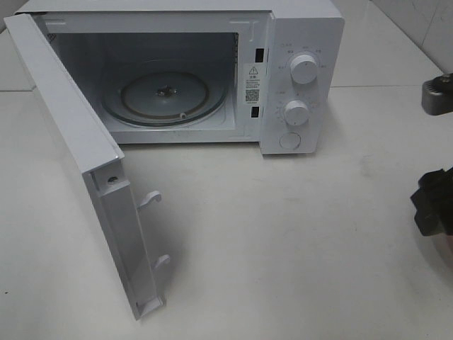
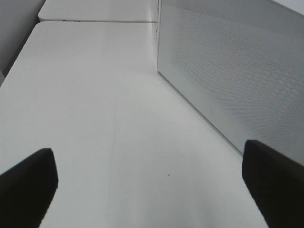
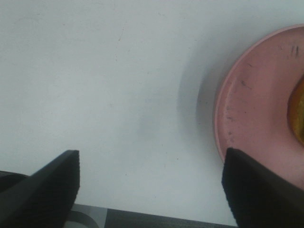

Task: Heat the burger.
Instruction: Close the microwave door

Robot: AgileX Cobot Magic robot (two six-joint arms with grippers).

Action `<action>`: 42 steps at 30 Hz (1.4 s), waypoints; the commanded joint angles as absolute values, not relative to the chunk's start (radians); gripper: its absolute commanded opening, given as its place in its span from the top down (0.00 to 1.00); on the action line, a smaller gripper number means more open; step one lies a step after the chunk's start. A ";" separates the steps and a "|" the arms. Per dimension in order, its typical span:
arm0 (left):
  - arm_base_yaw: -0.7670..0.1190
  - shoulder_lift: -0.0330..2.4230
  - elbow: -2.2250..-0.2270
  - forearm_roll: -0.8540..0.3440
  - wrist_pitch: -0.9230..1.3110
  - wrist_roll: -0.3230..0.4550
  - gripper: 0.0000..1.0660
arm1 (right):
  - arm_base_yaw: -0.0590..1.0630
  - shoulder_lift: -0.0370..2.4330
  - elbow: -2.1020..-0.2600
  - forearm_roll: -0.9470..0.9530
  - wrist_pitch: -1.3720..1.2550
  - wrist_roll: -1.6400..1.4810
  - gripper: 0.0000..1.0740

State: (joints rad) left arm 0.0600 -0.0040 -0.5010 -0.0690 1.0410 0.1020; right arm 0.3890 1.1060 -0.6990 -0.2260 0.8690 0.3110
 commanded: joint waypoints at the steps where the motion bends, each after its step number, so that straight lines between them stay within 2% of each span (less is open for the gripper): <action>1: 0.062 -0.022 -0.498 -0.079 1.038 0.098 0.08 | 0.388 1.040 -0.705 -0.206 0.913 0.291 0.26; 15: 0.062 -0.022 -0.498 -0.079 1.038 0.098 0.08 | 0.388 0.718 -0.692 -0.198 1.040 0.225 0.29; 20: 0.062 -0.022 -0.498 -0.079 1.038 0.098 0.08 | 0.386 0.520 -0.622 -0.199 1.068 0.204 0.29; 23: 0.062 -0.022 -0.498 -0.079 1.038 0.098 0.08 | 0.385 0.494 -0.613 -0.199 1.076 0.204 0.29; 31: 0.062 -0.022 -0.498 -0.079 1.038 0.098 0.08 | 0.237 0.201 -0.521 -0.193 1.062 0.173 0.29; 42: 0.062 -0.022 -0.498 -0.079 1.038 0.098 0.08 | 0.176 -0.030 -0.507 -0.187 1.041 0.158 0.29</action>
